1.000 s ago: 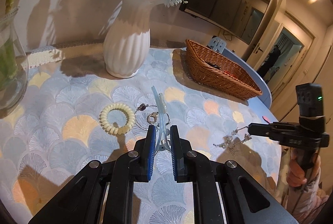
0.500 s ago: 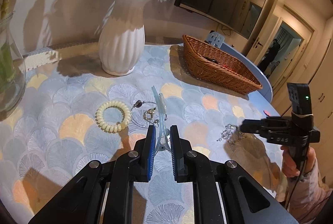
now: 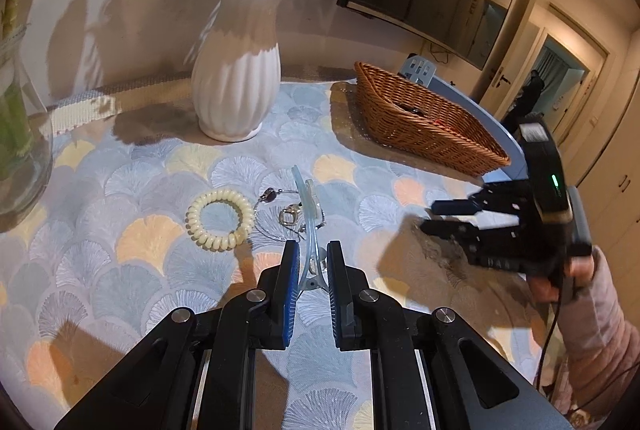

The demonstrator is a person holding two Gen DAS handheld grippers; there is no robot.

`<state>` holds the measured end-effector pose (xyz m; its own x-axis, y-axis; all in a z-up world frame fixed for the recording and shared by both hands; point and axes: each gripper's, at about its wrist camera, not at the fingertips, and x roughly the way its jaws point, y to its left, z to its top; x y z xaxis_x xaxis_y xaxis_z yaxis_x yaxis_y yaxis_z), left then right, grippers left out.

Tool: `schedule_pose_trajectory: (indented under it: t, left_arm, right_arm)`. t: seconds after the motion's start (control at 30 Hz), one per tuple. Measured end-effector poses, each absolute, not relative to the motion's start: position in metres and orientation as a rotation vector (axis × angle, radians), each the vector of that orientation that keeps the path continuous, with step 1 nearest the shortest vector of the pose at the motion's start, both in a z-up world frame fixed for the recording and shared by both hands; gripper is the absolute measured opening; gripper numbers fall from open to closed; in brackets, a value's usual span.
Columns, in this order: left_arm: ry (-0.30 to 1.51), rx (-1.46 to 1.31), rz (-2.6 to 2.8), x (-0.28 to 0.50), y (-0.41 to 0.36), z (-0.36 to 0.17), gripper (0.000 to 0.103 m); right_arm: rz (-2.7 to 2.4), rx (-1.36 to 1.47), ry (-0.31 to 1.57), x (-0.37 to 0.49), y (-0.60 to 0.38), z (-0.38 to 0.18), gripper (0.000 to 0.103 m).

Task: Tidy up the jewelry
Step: 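Carry both items into the wicker basket and open both tools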

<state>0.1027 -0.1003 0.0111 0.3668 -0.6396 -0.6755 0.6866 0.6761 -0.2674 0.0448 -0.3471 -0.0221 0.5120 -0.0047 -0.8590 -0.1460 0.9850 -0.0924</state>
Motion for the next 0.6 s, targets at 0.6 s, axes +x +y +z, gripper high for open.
schedule_pose_trajectory:
  t: [0.6]
  left_arm:
    - [0.845,0.064,-0.888,0.101,-0.106,0.014,0.014]
  right_arm:
    - [0.235,-0.011,0.911,0.023,-0.338,0.009,0.012]
